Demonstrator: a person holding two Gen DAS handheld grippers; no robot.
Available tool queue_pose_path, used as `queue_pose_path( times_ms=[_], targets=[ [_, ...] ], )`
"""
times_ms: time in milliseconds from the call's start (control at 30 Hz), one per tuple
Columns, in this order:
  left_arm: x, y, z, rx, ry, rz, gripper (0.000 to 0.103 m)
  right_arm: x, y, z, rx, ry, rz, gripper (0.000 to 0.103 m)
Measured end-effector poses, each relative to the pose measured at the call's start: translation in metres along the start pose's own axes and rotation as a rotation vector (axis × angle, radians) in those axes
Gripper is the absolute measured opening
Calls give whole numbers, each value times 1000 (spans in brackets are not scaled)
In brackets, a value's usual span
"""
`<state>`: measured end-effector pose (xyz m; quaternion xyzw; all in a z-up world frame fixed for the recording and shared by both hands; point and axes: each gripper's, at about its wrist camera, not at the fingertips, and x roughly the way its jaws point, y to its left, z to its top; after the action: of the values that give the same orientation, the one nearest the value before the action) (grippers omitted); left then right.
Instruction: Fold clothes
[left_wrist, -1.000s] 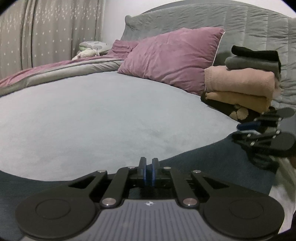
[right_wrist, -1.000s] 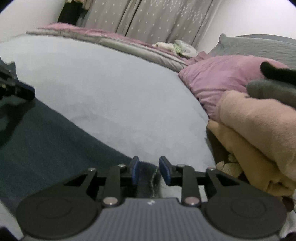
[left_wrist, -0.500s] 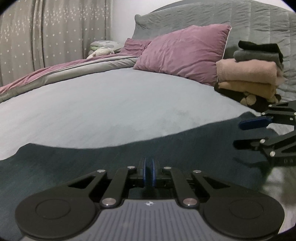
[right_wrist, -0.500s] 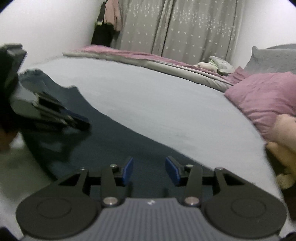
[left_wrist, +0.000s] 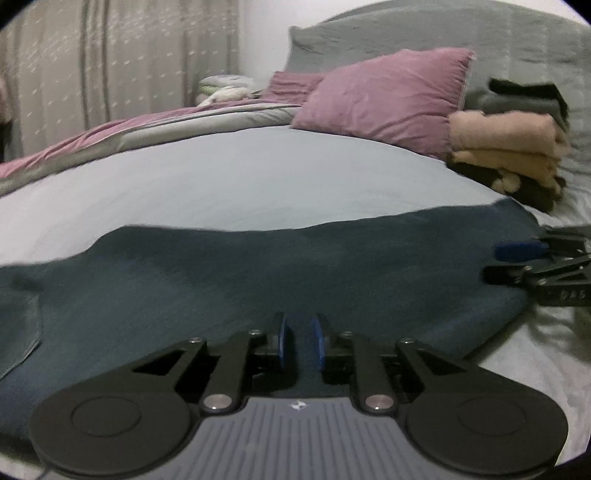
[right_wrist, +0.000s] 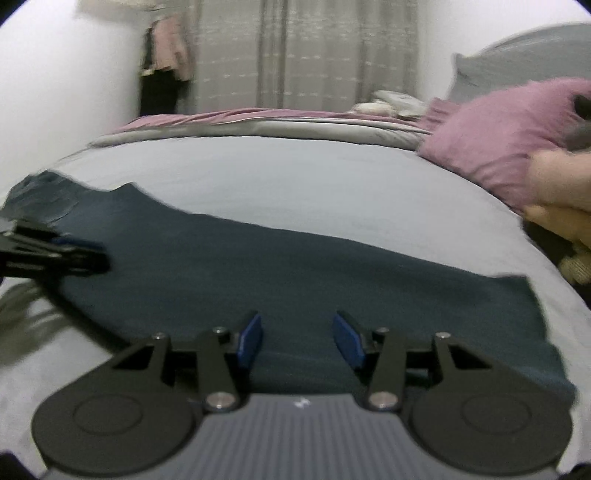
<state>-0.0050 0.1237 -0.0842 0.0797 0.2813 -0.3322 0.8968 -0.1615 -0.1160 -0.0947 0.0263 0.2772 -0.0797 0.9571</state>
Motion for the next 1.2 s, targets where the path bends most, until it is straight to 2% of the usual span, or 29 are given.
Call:
queue_pose_path(
  times_ms=[233,367,500,633,800,867,1067,1200],
  targets=[
    [-10,38,-1,-145,7,89,17,-15,-63,-9,187,-1,-163,44],
    [-10,38,3,-138,25,160,18,-19,-92,-8,321,-4,-232,44],
    [-11,41,7,-138,41,237,18,-22,-102,-11,344,0,-297,45],
    [-12,53,11,-190,52,320,26,-21,-105,-11,352,27,-347,52],
    [-14,69,13,-290,63,346,28,-27,-118,-14,486,62,-302,57],
    [-15,71,13,-311,67,350,32,-30,-123,-15,539,76,-280,60],
    [-11,67,18,-299,94,359,41,-44,-131,-21,688,107,-222,69],
    [-11,65,20,-296,107,356,43,-52,-137,-27,811,133,-164,70]
  ],
)
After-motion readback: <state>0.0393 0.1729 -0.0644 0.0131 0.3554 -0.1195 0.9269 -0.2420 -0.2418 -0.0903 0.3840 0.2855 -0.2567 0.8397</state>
